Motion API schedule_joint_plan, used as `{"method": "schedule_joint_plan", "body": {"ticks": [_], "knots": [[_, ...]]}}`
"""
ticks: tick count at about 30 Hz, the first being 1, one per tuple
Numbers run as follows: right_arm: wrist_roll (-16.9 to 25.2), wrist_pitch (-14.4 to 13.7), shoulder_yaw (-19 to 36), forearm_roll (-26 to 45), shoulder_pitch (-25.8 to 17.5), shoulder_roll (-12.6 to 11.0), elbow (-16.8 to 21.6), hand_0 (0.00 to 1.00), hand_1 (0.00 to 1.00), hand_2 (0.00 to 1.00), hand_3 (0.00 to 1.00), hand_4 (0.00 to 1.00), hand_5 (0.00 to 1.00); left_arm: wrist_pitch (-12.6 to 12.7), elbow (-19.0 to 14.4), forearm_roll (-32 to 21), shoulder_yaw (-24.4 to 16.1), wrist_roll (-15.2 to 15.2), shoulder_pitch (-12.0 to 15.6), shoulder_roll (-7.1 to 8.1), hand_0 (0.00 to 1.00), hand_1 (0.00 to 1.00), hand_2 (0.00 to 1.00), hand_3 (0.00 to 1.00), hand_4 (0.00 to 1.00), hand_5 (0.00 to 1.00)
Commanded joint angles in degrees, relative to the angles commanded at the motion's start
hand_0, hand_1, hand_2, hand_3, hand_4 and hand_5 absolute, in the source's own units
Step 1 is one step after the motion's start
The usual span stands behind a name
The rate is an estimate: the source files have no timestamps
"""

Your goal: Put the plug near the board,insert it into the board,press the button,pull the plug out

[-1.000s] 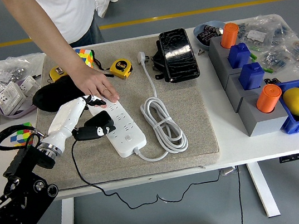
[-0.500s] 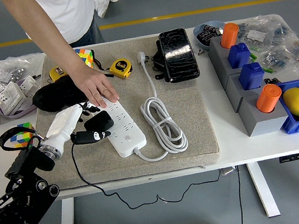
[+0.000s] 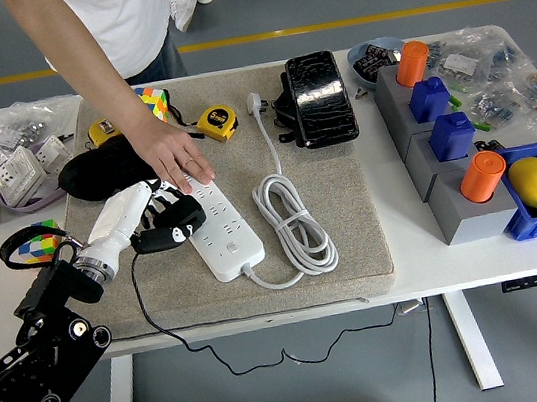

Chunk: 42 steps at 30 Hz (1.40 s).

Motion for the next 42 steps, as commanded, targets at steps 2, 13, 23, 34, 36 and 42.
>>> {"method": "schedule_joint_plan", "body": {"ticks": [2, 13, 23, 34, 36, 42], "knots": [[0.0, 0.0, 0.0, 0.0, 0.0, 0.0, 0.0, 0.548, 0.636, 0.581, 0.516, 0.879, 0.409, -0.2, 0.0, 0.0, 0.0, 0.0, 0.0, 0.02, 0.198, 0.269, 0.315, 0.520, 0.660, 0.160], [0.0, 0.0, 0.0, -0.1, 0.1, 0.0, 0.0, 0.549, 0.635, 0.581, 0.516, 0.878, 0.408, 2.0, -2.9, -3.6, -1.5, -8.3, 1.5, 1.50, 0.198, 0.246, 0.293, 0.510, 0.640, 0.092], [0.0, 0.0, 0.1, -0.1, 0.0, 0.2, 0.0, 0.548, 0.636, 0.581, 0.517, 0.879, 0.410, 6.8, 1.2, -5.0, -4.6, -16.7, 4.0, 2.97, 0.216, 0.246, 0.307, 0.517, 0.663, 0.108], [0.0, 0.0, 0.1, -0.2, 0.1, 0.1, 0.1, 0.550, 0.635, 0.581, 0.516, 0.878, 0.409, 5.4, 5.1, -3.6, -5.3, -14.2, 3.7, 2.76, 0.325, 0.423, 0.494, 0.549, 0.766, 0.158], [0.0, 0.0, 0.1, -0.2, 0.1, 0.1, 0.1, 0.550, 0.635, 0.581, 0.516, 0.878, 0.409, 5.2, 5.4, -3.4, -5.2, -13.7, 3.6, 2.65, 0.325, 0.423, 0.494, 0.549, 0.766, 0.158], [0.0, 0.0, 0.1, -0.2, 0.0, 0.1, 0.1, 0.550, 0.636, 0.581, 0.516, 0.879, 0.410, 5.0, 6.0, -2.9, -5.1, -12.8, 3.5, 2.57, 0.404, 0.504, 0.539, 0.564, 0.816, 0.198]]}}
